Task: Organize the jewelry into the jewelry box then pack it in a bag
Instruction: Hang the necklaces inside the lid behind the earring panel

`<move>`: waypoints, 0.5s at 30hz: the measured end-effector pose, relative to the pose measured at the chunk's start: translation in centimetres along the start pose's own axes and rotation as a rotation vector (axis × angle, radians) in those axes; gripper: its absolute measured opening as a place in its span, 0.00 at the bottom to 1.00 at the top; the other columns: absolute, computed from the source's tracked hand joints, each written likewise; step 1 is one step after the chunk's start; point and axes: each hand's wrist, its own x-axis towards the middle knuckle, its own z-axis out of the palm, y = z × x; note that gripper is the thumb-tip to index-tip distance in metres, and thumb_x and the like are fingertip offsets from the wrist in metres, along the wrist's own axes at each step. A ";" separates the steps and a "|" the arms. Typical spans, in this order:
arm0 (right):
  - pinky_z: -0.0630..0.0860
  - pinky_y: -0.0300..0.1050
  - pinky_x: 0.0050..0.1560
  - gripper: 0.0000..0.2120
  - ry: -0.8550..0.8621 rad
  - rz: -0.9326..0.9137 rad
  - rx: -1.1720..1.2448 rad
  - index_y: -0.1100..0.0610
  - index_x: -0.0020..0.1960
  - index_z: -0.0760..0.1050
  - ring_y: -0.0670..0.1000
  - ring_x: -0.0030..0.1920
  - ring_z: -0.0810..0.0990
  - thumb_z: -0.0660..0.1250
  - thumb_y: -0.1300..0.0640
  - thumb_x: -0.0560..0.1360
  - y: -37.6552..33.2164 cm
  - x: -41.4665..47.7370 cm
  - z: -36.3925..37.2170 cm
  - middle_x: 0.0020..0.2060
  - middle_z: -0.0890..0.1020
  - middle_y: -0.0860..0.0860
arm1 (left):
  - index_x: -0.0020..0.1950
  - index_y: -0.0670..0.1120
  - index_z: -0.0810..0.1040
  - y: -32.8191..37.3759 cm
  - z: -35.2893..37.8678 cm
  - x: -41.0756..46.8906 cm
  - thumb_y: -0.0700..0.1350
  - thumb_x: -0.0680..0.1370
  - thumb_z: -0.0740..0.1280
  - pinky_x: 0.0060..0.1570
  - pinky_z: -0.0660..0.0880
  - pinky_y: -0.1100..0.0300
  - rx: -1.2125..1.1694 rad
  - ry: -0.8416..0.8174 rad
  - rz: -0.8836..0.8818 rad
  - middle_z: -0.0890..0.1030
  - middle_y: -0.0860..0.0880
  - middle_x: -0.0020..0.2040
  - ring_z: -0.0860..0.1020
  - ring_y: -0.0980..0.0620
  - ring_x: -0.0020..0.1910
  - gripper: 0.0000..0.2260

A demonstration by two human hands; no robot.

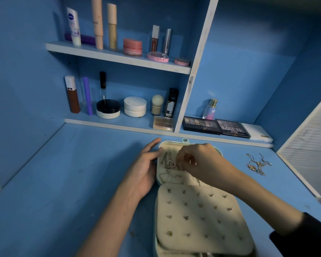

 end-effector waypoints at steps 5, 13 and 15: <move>0.72 0.39 0.48 0.06 -0.081 0.035 -0.008 0.52 0.49 0.80 0.46 0.44 0.74 0.67 0.58 0.73 0.4 -0.8 0.4 0.41 0.79 0.45 | 0.67 0.48 0.72 0.0 0.0 0.0 0.35 0.79 0.60 0.45 0.75 0.52 0.008 -0.008 0.003 0.82 0.43 0.47 0.78 0.47 0.46 0.18; 0.67 0.32 0.35 0.02 -0.135 0.013 0.073 0.50 0.41 0.74 0.43 0.37 0.72 0.65 0.57 0.71 0.2 -0.8 0.3 0.36 0.76 0.43 | 0.67 0.49 0.72 0.0 0.0 0.1 0.36 0.79 0.60 0.42 0.75 0.54 0.013 -0.008 0.003 0.82 0.45 0.44 0.78 0.48 0.44 0.18; 0.69 0.37 0.38 0.07 -0.171 -0.046 0.064 0.49 0.46 0.72 0.44 0.38 0.71 0.65 0.59 0.71 0.4 -0.9 -0.1 0.37 0.76 0.45 | 0.67 0.49 0.72 0.0 0.0 0.1 0.36 0.79 0.60 0.42 0.76 0.55 0.011 -0.004 0.005 0.82 0.45 0.43 0.78 0.48 0.43 0.18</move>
